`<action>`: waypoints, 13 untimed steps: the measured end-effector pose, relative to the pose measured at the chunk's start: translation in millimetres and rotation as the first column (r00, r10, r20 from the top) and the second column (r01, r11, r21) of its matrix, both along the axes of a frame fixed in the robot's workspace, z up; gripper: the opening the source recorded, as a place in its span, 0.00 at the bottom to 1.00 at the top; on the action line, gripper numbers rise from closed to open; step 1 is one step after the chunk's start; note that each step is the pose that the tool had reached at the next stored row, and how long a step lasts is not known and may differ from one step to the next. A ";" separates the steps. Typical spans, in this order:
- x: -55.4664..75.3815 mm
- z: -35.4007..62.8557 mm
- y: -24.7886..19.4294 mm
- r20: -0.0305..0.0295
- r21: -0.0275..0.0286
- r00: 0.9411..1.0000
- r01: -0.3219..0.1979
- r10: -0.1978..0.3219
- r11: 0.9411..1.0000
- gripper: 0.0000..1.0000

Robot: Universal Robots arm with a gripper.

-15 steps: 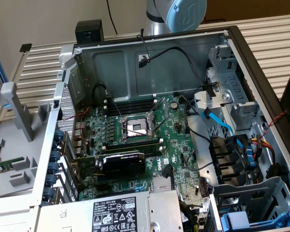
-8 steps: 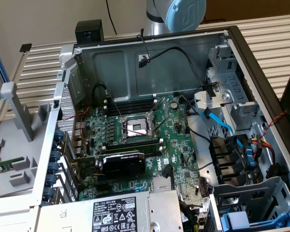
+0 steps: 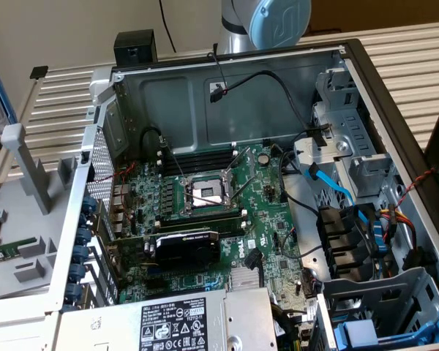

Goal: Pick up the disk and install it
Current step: 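Pick up the disk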

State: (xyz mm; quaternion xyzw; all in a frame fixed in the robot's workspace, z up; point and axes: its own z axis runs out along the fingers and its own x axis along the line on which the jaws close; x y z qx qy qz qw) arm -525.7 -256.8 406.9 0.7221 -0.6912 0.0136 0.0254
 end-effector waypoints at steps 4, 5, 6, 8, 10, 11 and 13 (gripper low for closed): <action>0.9 7.2 3.3 0.003 -0.001 1.000 0.000 0.000 1.000 0.37; 1.1 8.4 4.2 0.004 -0.001 1.000 0.000 0.000 1.000 0.37; 1.4 9.9 5.5 0.004 -0.001 1.000 0.000 0.000 1.000 0.37; 2.1 12.7 8.3 0.006 -0.001 1.000 0.000 0.000 1.000 0.37; 3.0 16.9 11.2 0.007 -0.001 1.000 0.000 0.000 1.000 0.37; 3.7 19.0 12.5 0.008 -0.001 1.000 0.000 0.000 1.000 0.37; 4.9 22.7 15.4 0.009 -0.001 1.000 0.000 0.000 1.000 0.37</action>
